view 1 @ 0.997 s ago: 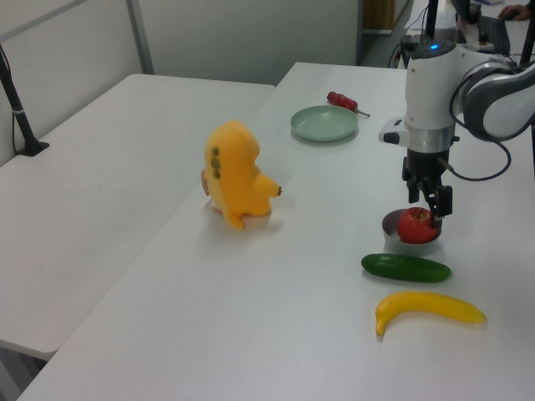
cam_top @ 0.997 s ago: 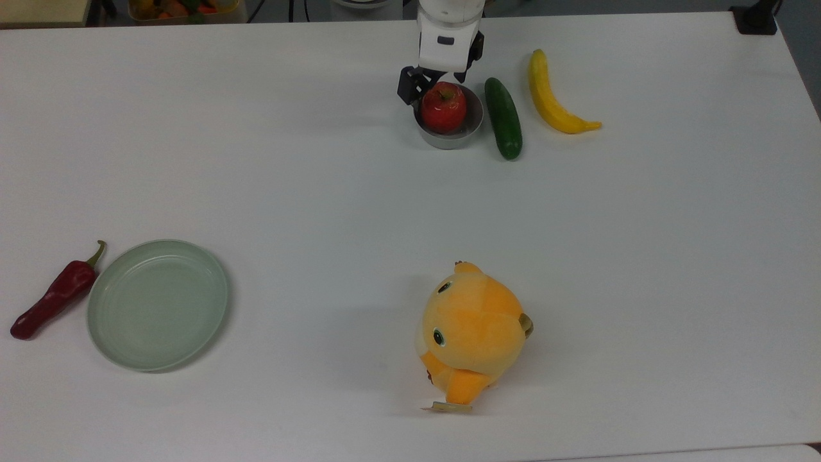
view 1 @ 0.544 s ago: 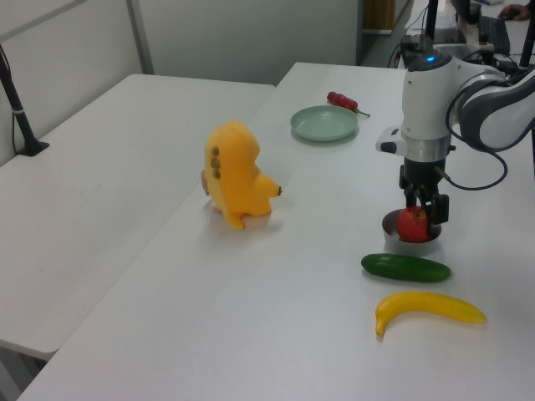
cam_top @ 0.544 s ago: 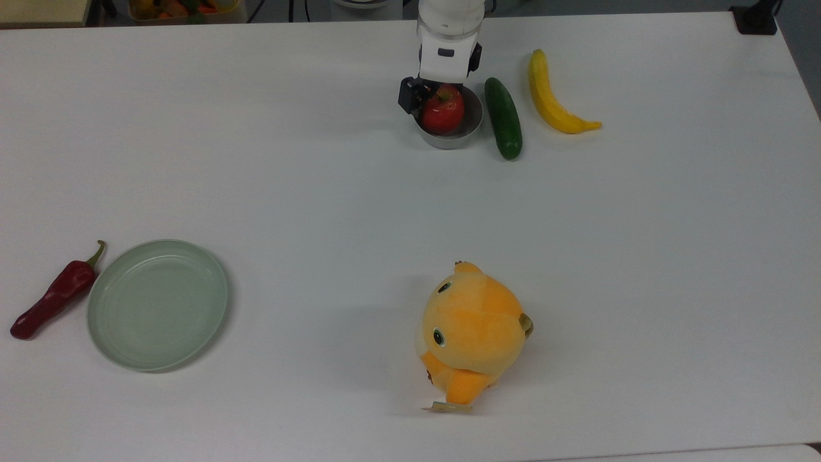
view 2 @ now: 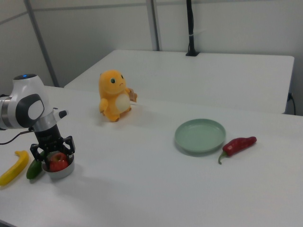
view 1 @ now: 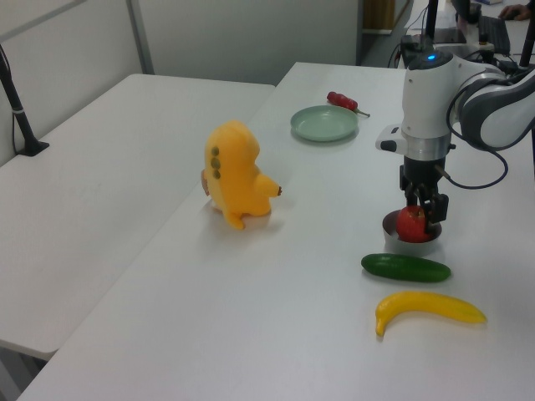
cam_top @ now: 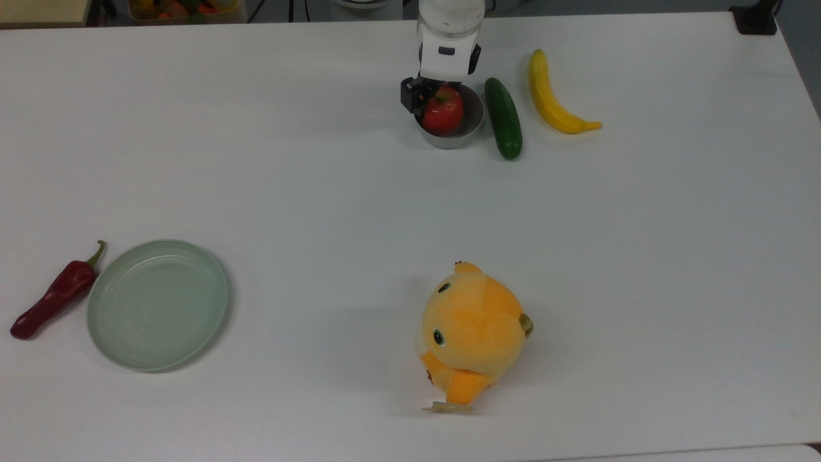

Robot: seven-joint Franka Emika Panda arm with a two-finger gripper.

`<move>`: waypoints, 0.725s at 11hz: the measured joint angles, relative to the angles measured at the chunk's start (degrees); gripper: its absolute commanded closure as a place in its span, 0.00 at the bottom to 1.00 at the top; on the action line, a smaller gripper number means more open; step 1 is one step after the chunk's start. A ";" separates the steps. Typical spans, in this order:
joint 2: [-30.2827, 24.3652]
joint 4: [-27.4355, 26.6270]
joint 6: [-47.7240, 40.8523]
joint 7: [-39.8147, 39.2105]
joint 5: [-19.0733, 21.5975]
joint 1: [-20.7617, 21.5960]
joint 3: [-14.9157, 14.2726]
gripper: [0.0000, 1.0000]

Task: Red apple placed in the center of the desktop
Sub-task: 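Lower the gripper and close it around the red apple, then lift the red apple up out of the grey bowl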

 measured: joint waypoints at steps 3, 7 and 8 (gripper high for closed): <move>-0.77 0.77 -3.04 0.77 0.00 0.00 0.00 0.88; -4.92 11.25 -18.31 1.59 0.65 -1.33 -0.49 0.86; -5.45 14.97 -22.51 1.60 1.65 -2.06 -1.02 0.86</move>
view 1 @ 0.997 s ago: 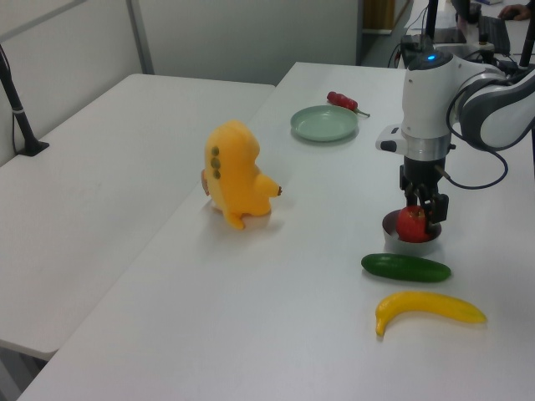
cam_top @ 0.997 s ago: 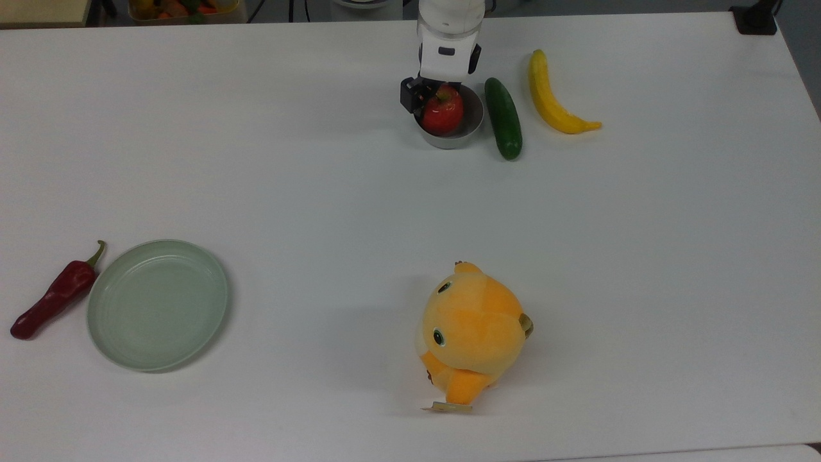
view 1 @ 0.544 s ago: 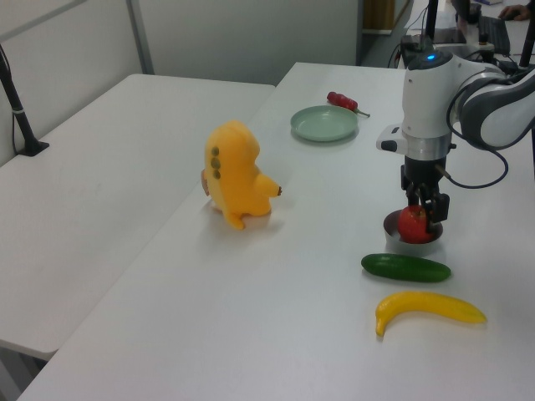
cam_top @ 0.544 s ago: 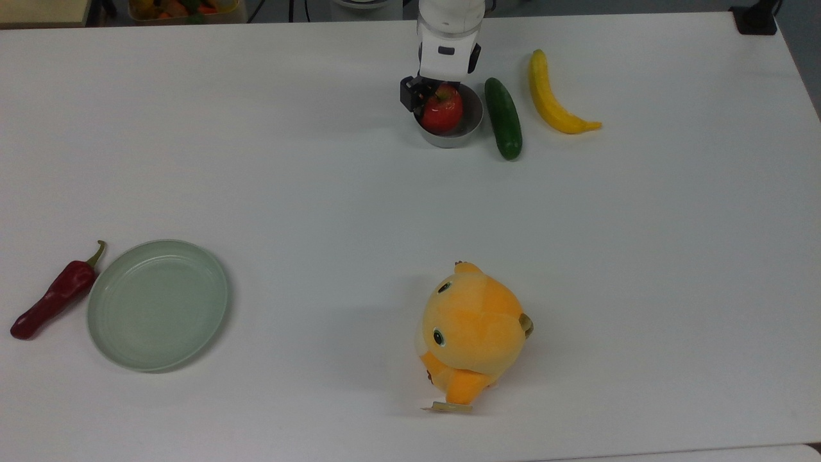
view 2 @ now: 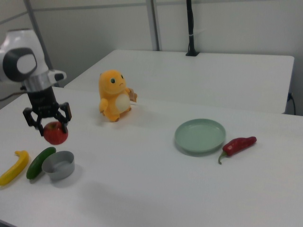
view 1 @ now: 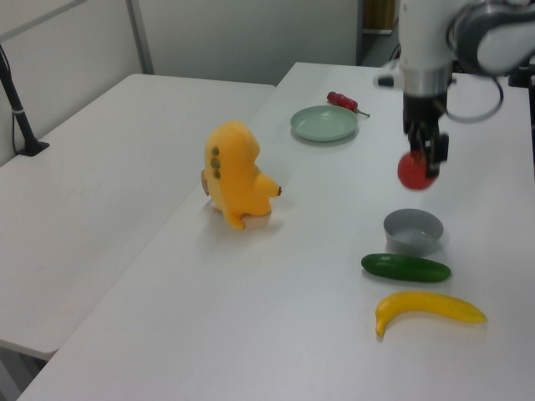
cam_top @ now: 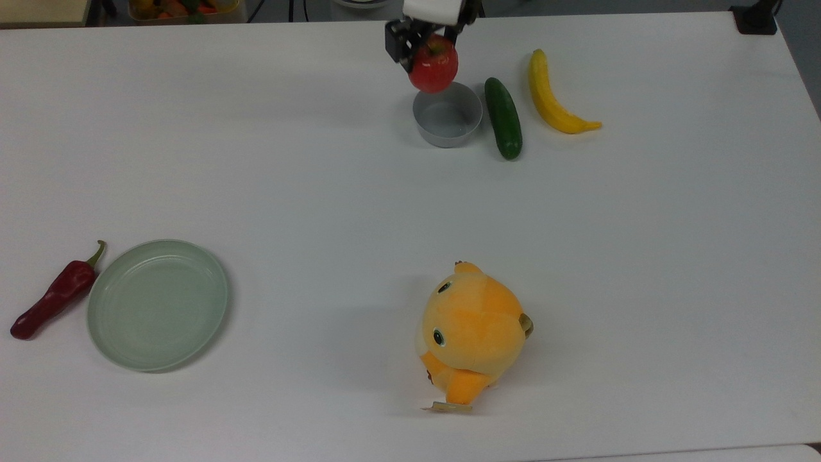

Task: Red apple placed in the center of the desktop
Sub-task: 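Lift the red apple up out of the grey bowl, then carry the apple toward the open table area and lower it down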

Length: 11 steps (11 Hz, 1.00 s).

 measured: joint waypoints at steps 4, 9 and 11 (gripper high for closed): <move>-0.24 11.85 -11.40 -0.01 2.04 -0.64 -4.58 0.86; 0.53 13.22 -11.35 -2.12 2.65 -0.66 -11.13 0.86; 2.57 14.58 -10.11 -5.78 2.57 -0.77 -15.74 0.86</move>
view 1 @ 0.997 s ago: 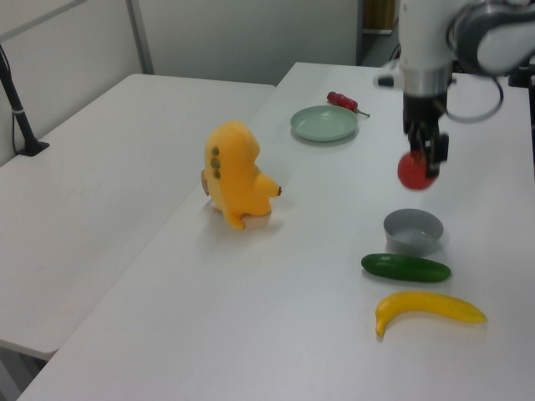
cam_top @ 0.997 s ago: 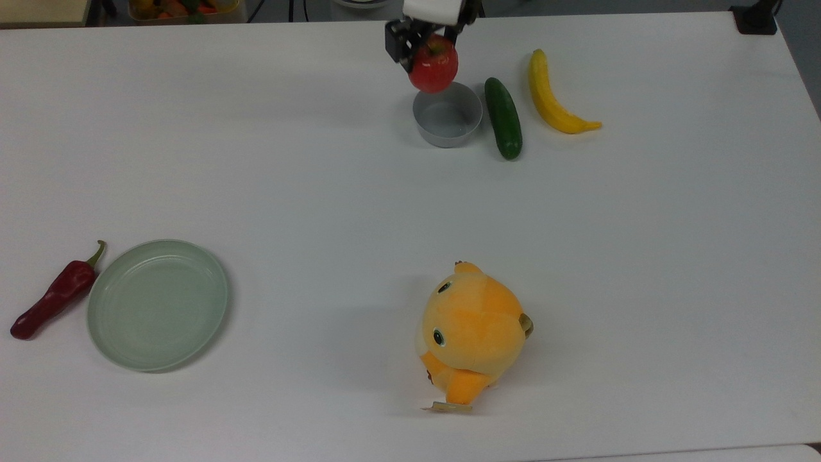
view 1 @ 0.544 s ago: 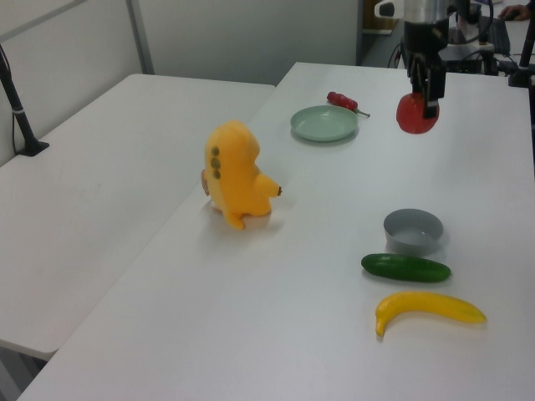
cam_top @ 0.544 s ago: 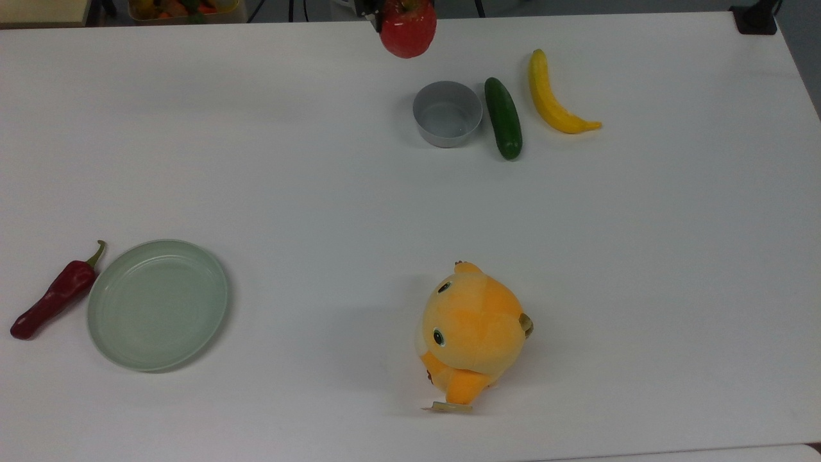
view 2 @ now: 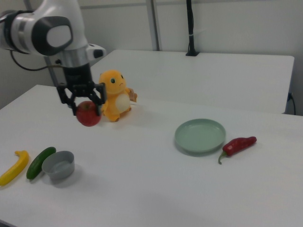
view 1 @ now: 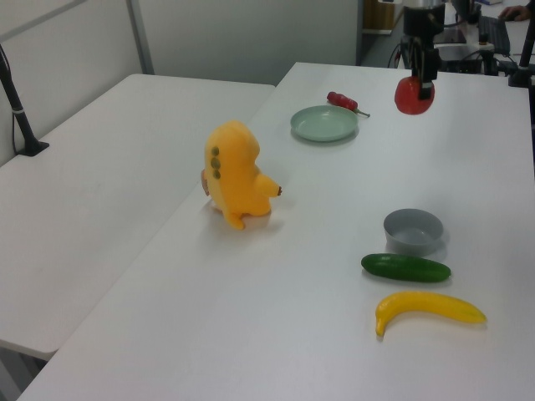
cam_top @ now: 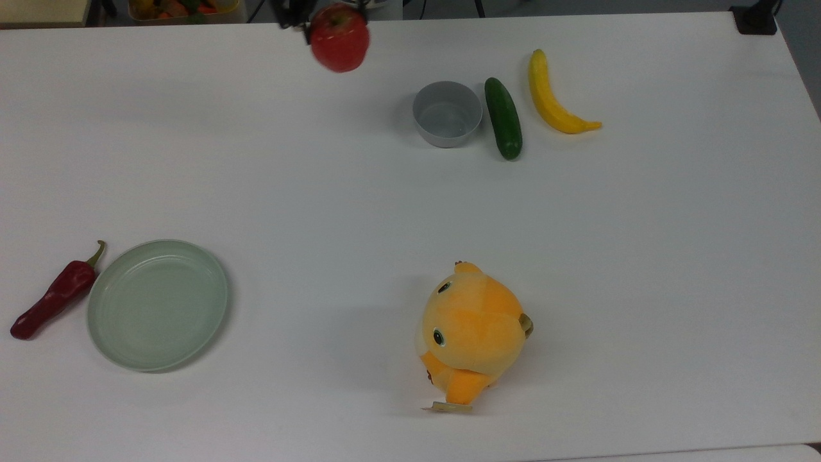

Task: Red apple placed in the center of the desktop
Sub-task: 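Carry the apple toward the open table area and lower it down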

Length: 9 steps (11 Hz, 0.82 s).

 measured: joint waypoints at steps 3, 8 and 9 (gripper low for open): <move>5.10 0.38 5.93 -2.13 -2.04 -0.46 -4.73 0.86; 14.36 -1.67 16.49 -2.27 -2.69 -1.56 -7.30 0.86; 15.44 -2.33 18.50 -2.27 -2.69 -1.58 -7.30 0.86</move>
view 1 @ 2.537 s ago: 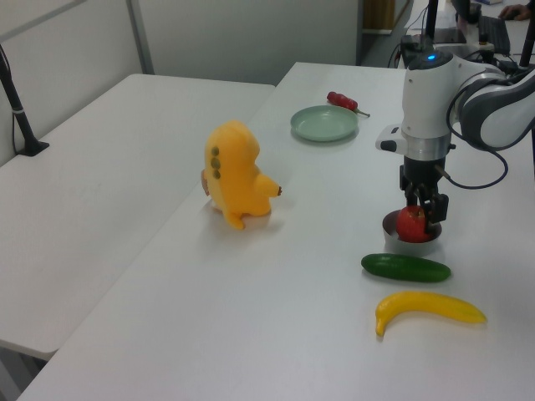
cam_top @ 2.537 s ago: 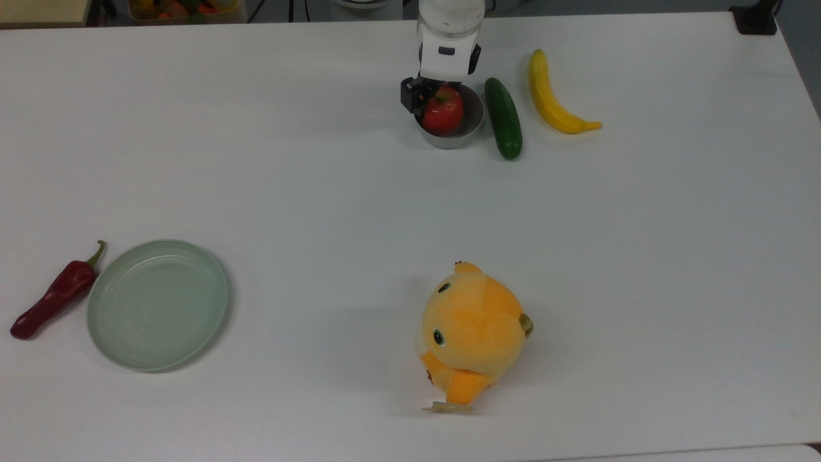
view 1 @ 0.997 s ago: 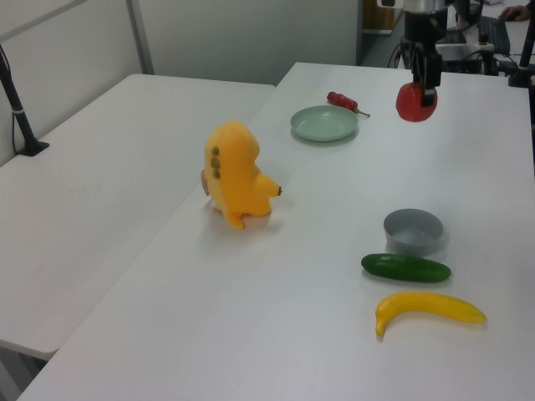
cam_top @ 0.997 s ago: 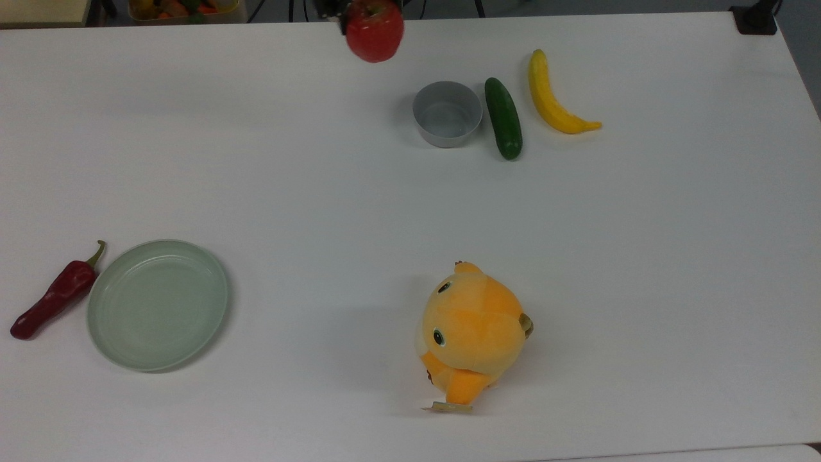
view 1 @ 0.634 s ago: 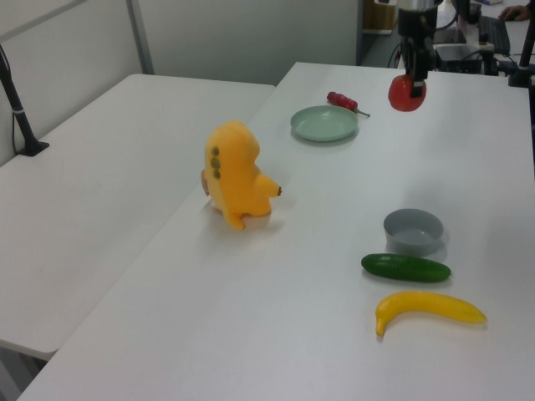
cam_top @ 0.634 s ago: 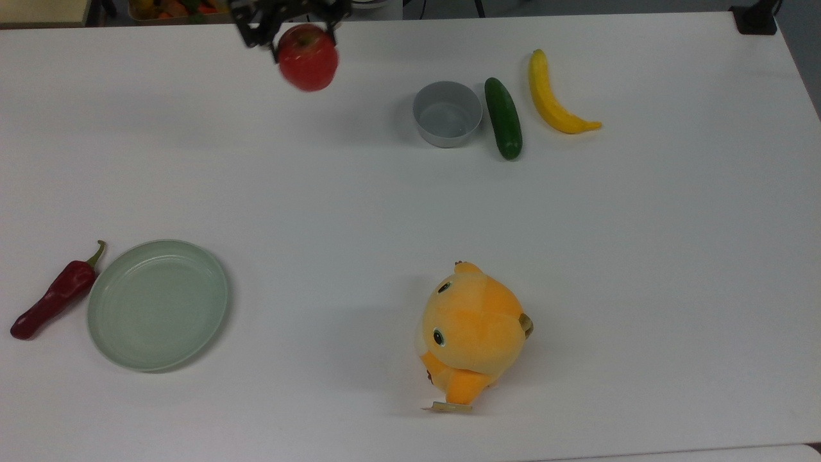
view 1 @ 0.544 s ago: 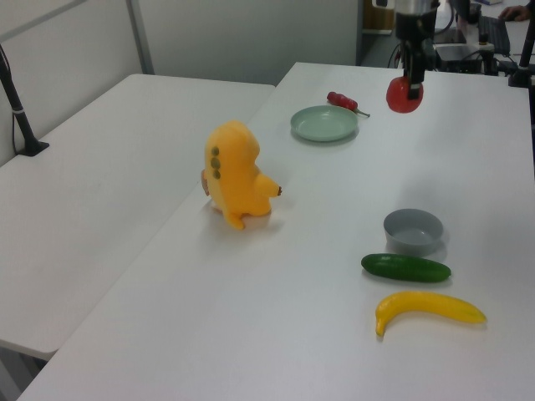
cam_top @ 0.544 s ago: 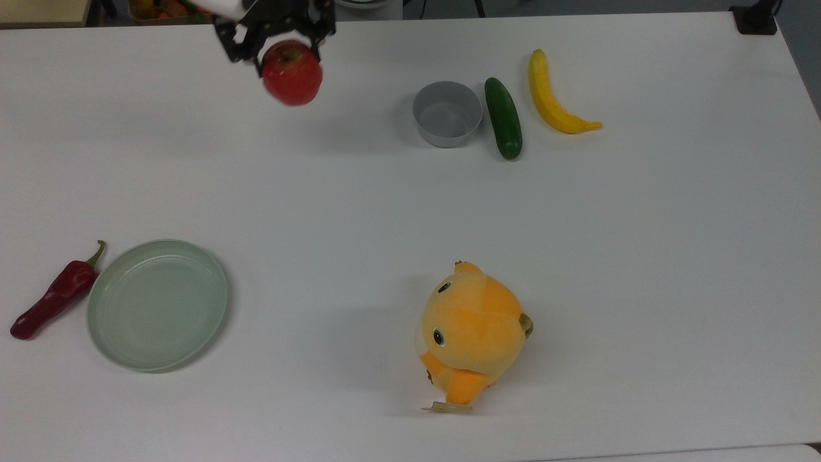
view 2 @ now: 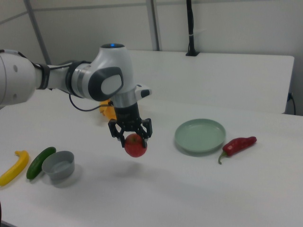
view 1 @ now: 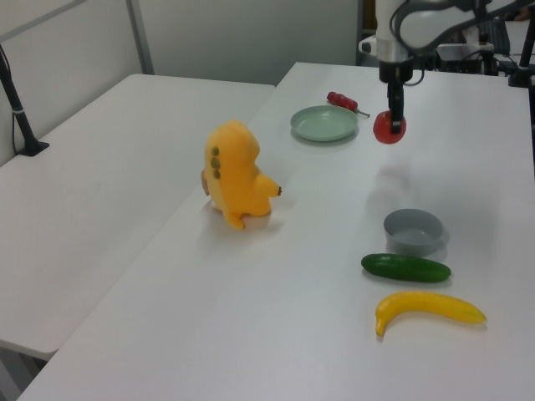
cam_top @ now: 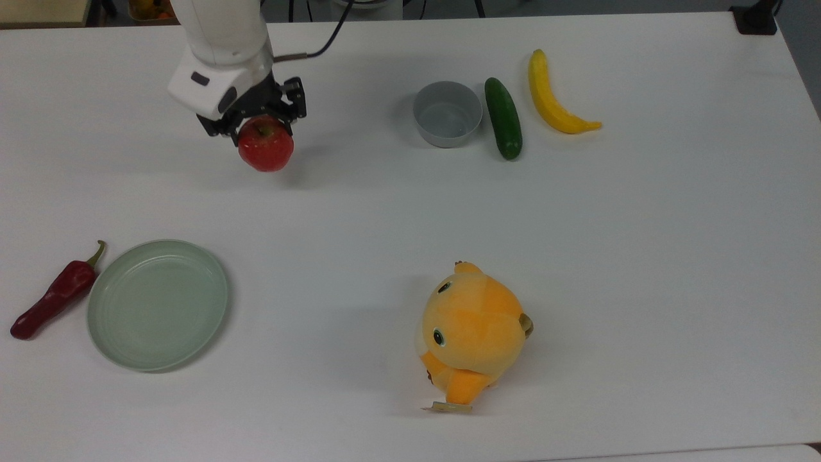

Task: Red apple placed in the center of the desktop
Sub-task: 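Carry the apple toward the open table area and lower it down, then open the gripper to release the apple and raise the arm away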

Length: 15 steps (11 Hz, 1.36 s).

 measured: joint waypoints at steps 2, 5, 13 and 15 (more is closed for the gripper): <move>1.32 -3.13 5.09 0.00 0.00 0.00 0.00 0.86; 2.94 -5.58 8.73 0.01 0.00 -0.01 0.00 0.43; 2.79 -4.75 8.90 1.20 0.00 -0.10 0.00 0.00; 1.07 -3.02 8.70 5.55 0.01 -0.05 0.11 0.00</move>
